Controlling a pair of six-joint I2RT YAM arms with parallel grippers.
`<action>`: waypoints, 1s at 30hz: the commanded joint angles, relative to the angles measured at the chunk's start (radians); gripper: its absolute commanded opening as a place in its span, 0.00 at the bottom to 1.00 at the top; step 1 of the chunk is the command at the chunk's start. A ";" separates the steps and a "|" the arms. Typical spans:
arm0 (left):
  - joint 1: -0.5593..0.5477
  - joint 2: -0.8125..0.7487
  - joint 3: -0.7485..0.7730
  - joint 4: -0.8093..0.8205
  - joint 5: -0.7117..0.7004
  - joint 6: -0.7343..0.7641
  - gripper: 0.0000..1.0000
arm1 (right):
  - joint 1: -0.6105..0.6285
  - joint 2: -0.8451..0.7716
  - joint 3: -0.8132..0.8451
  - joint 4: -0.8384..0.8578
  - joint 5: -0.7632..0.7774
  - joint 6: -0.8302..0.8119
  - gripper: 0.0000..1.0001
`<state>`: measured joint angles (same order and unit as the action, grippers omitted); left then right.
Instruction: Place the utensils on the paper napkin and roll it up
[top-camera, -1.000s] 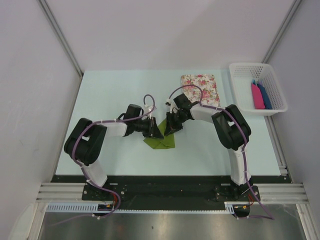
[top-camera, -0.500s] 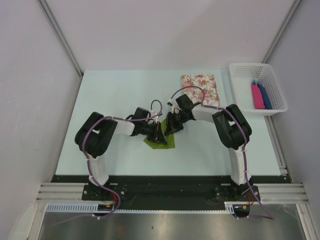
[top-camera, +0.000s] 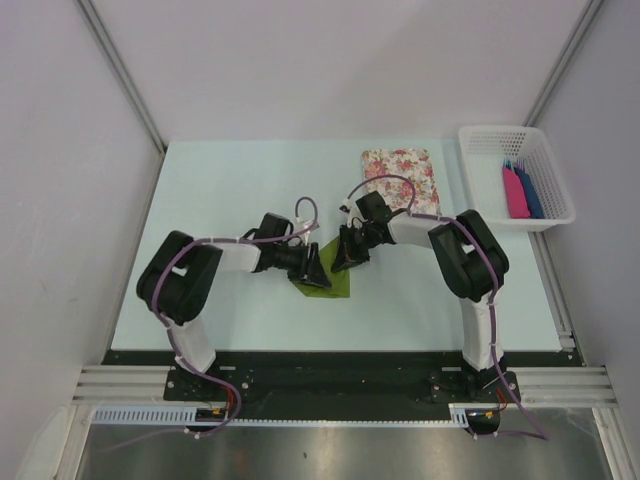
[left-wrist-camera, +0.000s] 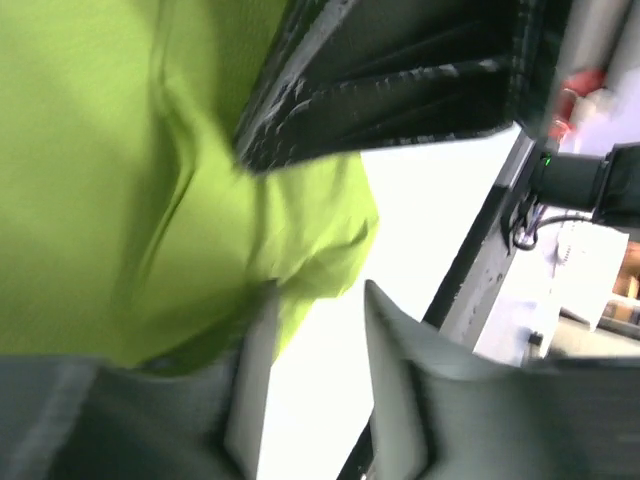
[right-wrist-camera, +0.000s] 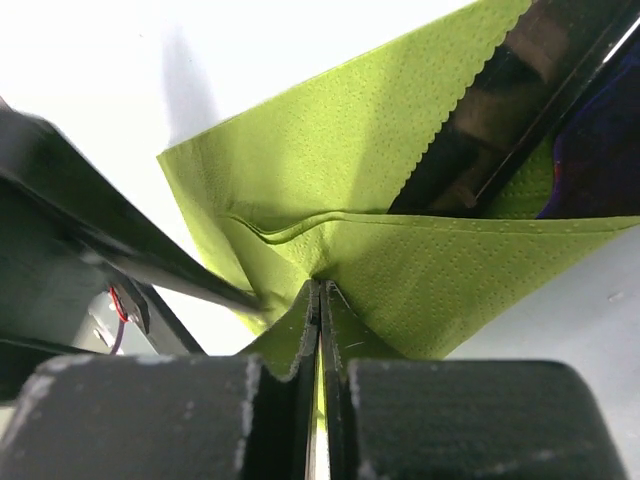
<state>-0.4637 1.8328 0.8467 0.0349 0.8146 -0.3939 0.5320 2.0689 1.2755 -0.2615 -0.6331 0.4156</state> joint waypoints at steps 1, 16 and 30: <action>0.100 -0.166 -0.046 -0.001 -0.026 -0.005 0.51 | -0.017 0.071 -0.004 -0.133 0.118 -0.046 0.02; 0.022 -0.096 -0.043 0.180 0.000 -0.134 0.35 | -0.012 0.100 0.027 -0.096 0.052 -0.014 0.01; -0.009 0.069 -0.041 0.284 -0.023 -0.215 0.17 | -0.009 0.086 0.038 -0.085 0.023 -0.003 0.02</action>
<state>-0.4648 1.8835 0.7956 0.2768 0.7952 -0.5827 0.5217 2.1101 1.3197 -0.3038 -0.6910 0.4362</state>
